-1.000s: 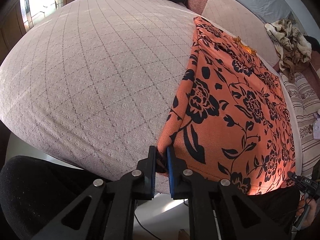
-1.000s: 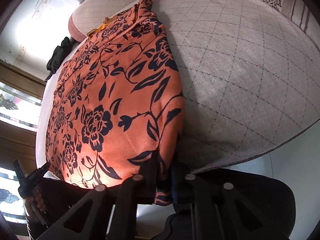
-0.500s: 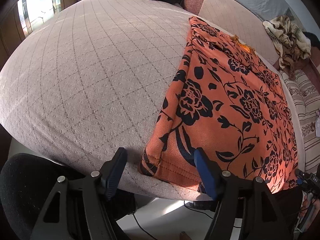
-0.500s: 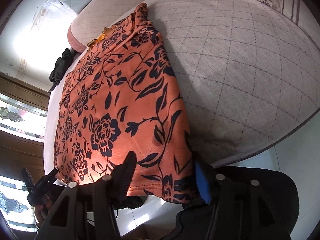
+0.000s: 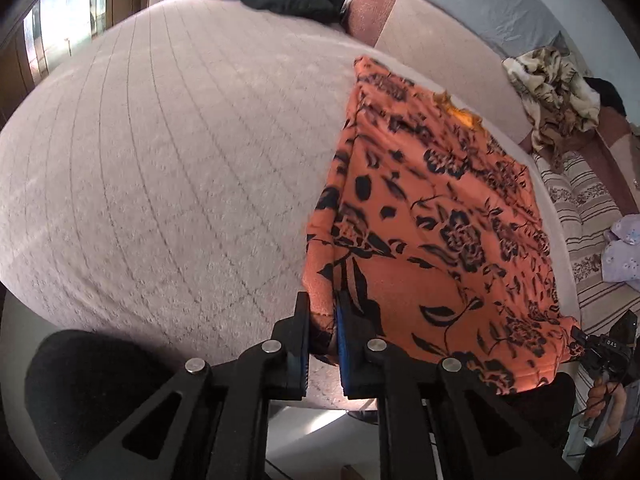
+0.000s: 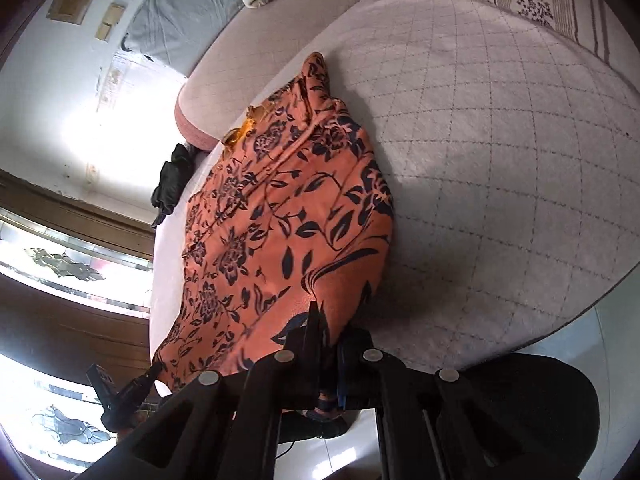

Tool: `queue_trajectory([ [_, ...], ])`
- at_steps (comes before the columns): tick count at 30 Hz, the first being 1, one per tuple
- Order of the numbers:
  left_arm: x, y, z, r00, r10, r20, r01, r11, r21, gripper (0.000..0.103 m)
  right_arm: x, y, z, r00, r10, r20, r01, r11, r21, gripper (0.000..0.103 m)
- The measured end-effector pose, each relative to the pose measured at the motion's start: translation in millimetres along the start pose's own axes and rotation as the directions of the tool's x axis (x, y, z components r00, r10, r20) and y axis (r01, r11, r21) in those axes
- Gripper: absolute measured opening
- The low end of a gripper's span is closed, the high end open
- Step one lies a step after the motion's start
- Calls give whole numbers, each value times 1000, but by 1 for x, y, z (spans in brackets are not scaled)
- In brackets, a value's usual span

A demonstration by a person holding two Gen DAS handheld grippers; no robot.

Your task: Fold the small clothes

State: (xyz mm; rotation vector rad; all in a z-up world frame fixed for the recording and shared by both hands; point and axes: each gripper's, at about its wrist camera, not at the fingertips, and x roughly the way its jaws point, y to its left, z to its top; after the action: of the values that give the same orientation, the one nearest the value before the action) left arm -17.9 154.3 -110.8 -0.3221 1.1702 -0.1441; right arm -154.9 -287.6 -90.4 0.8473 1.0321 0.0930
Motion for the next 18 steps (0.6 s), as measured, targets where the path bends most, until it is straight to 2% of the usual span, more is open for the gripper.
queue_trajectory([
  [1, 14, 5, -7, 999, 12, -40, -12, 1000, -12, 12, 12, -7, -1, 1000, -10, -28, 11, 1000, 26, 5],
  [3, 11, 5, -11, 1000, -5, -9, 5, 1000, -7, 12, 27, -16, -5, 998, -16, -69, 20, 998, 55, 5],
  [7, -9, -1, -6, 999, -23, 28, 23, 999, 30, 12, 23, -10, -6, 999, 15, -47, -13, 999, 43, 5],
  [11, -22, -9, 8, 995, -72, 62, 70, 997, 28, 12, 17, -1, 4, 997, 73, -20, -72, 996, 43, 5],
  [14, -25, -20, 18, 991, -85, 103, 74, 992, 100, 12, 17, 2, 13, 993, 122, 0, -121, 991, 55, 5],
  [18, -12, -22, 32, 994, -88, 61, 82, 993, 88, 12, 31, 2, 23, 989, 146, -14, -144, 986, 85, 5],
])
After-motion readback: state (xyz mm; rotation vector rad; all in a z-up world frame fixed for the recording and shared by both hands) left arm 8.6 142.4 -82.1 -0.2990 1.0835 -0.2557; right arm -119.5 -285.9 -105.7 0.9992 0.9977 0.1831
